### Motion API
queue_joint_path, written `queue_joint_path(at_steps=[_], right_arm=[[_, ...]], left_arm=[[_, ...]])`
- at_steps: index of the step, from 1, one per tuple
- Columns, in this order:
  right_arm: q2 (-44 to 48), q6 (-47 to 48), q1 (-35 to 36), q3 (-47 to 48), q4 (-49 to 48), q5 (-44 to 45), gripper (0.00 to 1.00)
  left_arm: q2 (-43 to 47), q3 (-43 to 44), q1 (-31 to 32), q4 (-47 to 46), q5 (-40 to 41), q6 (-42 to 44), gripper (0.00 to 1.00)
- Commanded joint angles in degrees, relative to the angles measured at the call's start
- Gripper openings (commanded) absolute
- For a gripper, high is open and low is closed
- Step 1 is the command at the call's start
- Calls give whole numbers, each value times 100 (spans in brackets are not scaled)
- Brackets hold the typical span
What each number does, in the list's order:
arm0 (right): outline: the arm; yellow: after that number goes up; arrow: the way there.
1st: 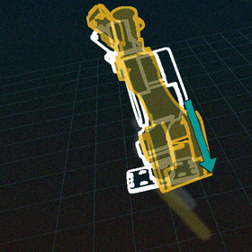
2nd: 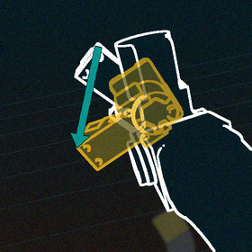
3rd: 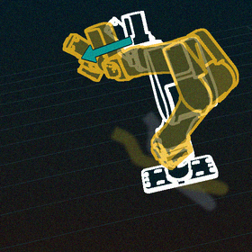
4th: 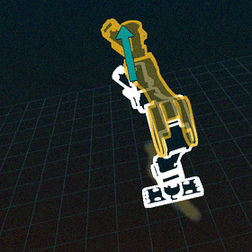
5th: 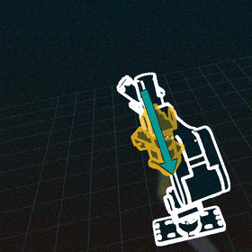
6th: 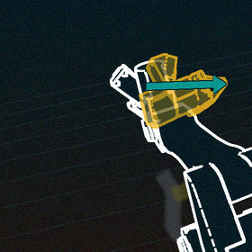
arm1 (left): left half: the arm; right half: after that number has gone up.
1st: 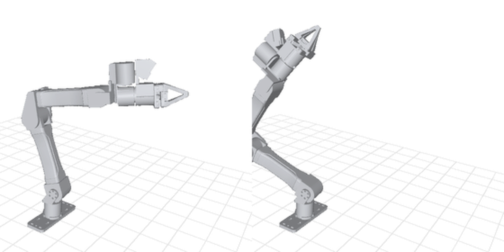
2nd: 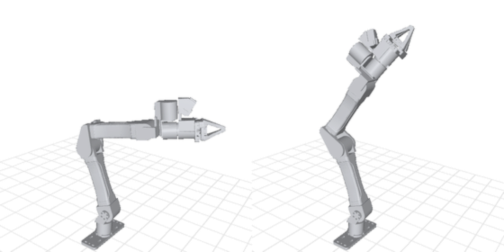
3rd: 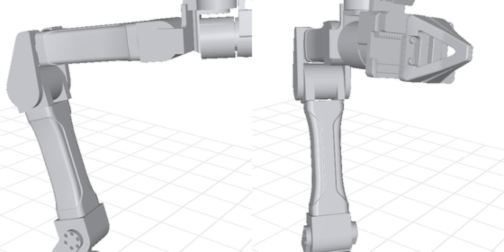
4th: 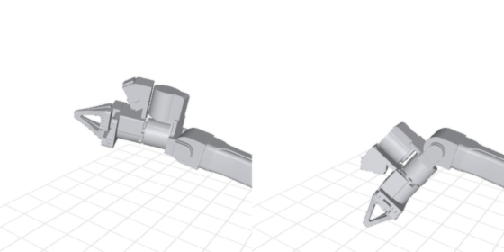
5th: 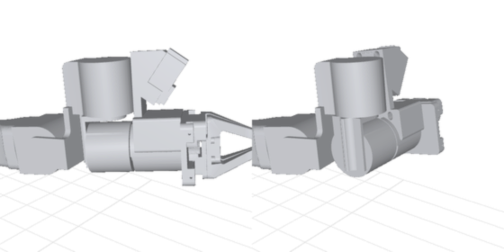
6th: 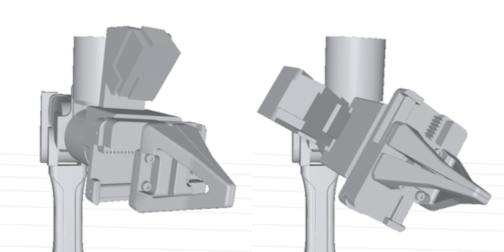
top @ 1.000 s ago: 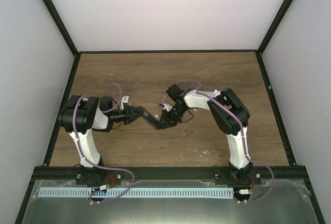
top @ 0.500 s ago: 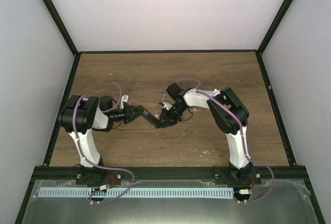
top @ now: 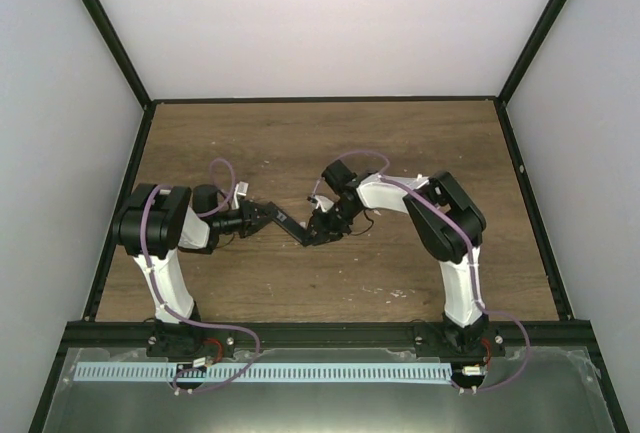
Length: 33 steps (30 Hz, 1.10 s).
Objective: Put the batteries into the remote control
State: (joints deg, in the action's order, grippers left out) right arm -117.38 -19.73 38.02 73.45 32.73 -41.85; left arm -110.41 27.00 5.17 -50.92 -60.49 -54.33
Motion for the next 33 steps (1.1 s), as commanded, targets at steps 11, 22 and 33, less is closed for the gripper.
queue_joint_path(at_steps=[11, 22, 33], right_arm=[[1095, 354, 11, -1396, -1355, 1734, 45], [2197, 780, 8, -1916, -1202, 1638, 66], [2793, 1000, 5, -1324, -806, 466, 70]], left_arm=[[-83, -153, 318, 74, -569, -47, 0], [226, -17, 314, -151, -734, -326, 0], [954, 300, 844, -99, -1429, -576, 0]])
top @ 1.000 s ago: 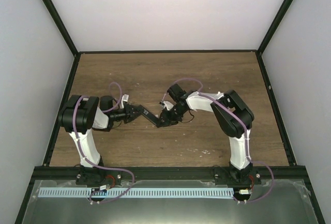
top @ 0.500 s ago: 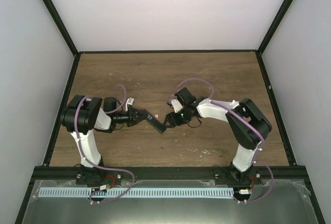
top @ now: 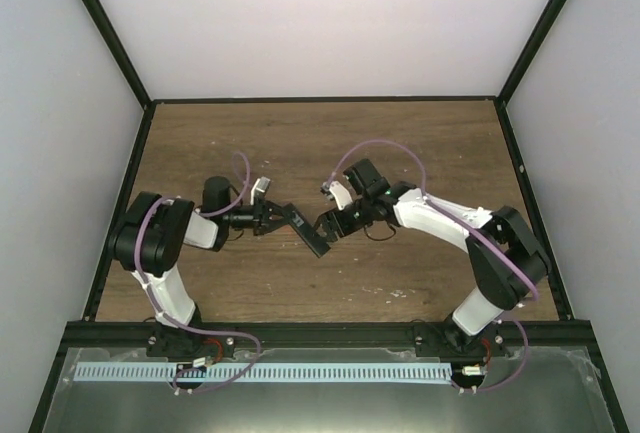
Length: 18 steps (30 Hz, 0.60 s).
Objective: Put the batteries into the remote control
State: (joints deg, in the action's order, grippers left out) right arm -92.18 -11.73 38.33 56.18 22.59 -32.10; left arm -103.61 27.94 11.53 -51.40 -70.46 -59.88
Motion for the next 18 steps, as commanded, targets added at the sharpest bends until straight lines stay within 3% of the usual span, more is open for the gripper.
queue_joint_path(at_steps=[1, 13, 18], right_arm=[[294, 225, -27, 457, 230, -586, 69], [271, 304, -24, 577, 515, -901, 65], [204, 380, -29, 662, 543, -1181, 56]], left_arm=[[332, 245, 239, 33, -472, 3, 0], [845, 392, 276, 408, -744, 121, 0], [1005, 450, 291, 418, -907, 110, 0]])
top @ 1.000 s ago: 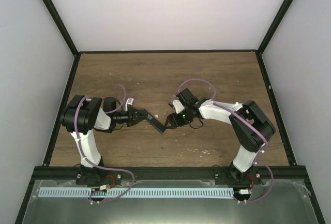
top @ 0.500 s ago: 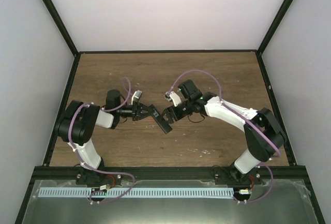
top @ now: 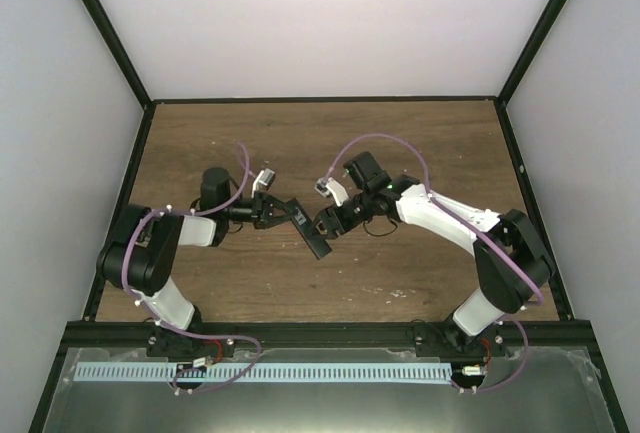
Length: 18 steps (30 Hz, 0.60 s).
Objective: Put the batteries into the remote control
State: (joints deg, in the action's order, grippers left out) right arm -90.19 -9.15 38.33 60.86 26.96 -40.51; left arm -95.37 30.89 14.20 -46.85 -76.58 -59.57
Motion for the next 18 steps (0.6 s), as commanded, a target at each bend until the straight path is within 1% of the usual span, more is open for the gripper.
queue_joint_path(at_steps=[1, 6, 14, 18], right_arm=[[-11, 131, -27, 223, 111, -442, 54], [-94, 158, -28, 361, 179, -883, 44], [-101, 153, -27, 405, 197, -1435, 35], [-160, 233, -30, 405, 307, -1565, 31]], left_arm=[[204, 169, 33, -49, -317, 78, 0], [264, 197, 58, -75, -379, 112, 0], [378, 175, 109, -271, -392, 30, 0], [414, 180, 110, -381, -368, -54, 0]])
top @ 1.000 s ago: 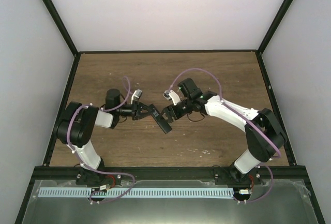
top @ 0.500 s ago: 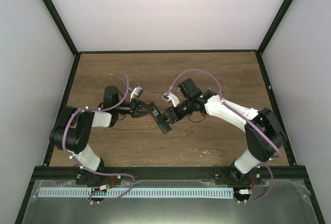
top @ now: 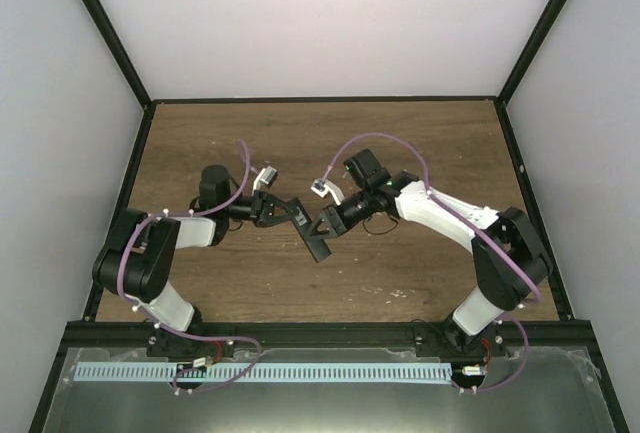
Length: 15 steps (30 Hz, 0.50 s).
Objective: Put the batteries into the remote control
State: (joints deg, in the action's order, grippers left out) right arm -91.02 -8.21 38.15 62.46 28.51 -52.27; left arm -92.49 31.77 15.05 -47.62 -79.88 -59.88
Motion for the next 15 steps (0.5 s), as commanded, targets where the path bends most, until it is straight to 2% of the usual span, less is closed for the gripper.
queue_joint_path(at_steps=[1, 15], right_arm=[[-81, 162, -10, 243, 162, -389, 29], [-108, 172, -9, 253, 19, -518, 9]], left_arm=[[126, 84, 26, -366, -45, -69, 0], [175, -65, 88, -1205, -17, -566, 0]])
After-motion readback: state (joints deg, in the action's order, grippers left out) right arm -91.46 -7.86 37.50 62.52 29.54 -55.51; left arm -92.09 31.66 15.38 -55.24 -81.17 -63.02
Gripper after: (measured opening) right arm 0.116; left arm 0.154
